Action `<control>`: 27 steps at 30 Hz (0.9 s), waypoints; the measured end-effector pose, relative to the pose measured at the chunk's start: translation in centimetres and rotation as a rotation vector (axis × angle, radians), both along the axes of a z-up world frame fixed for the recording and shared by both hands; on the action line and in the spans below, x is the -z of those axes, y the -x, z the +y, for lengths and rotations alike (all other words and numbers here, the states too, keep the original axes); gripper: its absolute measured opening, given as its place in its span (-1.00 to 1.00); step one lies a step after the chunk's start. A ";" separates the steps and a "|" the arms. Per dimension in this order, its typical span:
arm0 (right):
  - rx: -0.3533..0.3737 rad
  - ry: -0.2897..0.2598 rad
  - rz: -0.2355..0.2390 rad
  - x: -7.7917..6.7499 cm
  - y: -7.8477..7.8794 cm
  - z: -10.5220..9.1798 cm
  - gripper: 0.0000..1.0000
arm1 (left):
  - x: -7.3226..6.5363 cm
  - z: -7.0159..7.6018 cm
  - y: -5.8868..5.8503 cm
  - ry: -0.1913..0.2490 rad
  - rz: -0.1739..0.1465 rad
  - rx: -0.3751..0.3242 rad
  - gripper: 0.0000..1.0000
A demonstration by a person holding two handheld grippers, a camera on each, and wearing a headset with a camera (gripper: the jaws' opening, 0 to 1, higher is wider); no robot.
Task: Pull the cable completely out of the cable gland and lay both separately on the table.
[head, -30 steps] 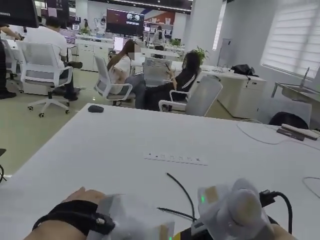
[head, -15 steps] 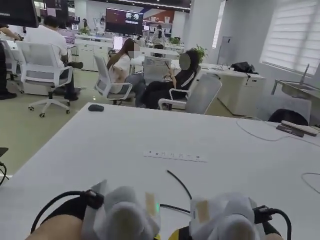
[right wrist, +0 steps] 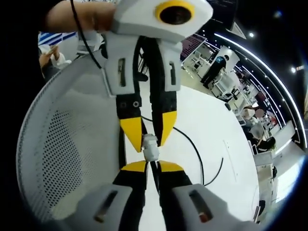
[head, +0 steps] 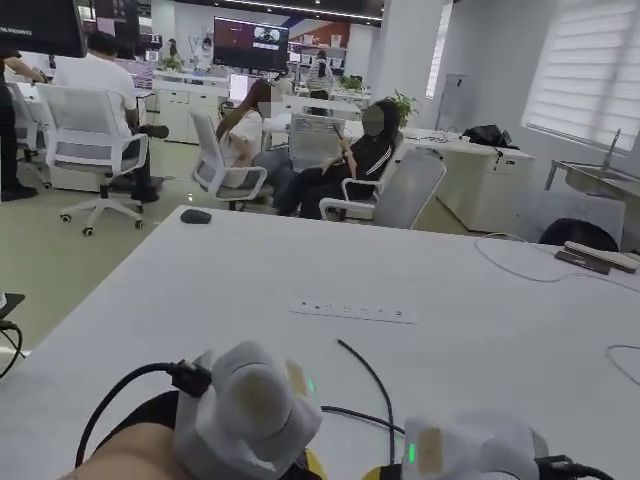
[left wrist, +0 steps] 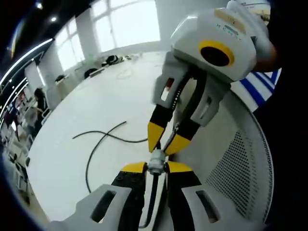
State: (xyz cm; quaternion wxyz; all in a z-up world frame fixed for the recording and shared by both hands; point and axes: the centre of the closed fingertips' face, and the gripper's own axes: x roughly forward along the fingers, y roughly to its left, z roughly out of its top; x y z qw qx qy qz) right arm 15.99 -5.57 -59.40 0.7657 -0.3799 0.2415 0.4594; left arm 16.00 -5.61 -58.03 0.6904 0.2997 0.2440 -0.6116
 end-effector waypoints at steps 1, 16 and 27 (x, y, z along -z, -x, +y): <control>0.000 0.014 -0.009 0.1 -0.1 -0.2 -0.92 | 0.2 0.1 0.1 -0.011 -0.003 0.006 -0.67; 0.155 0.058 0.061 2.7 0.3 -6.8 -0.93 | 1.8 3.2 -0.9 -0.106 -0.041 -0.043 -0.67; 0.239 0.112 0.132 5.8 0.3 -11.8 -0.93 | 2.5 4.2 -0.7 -0.130 -0.035 -0.073 -0.67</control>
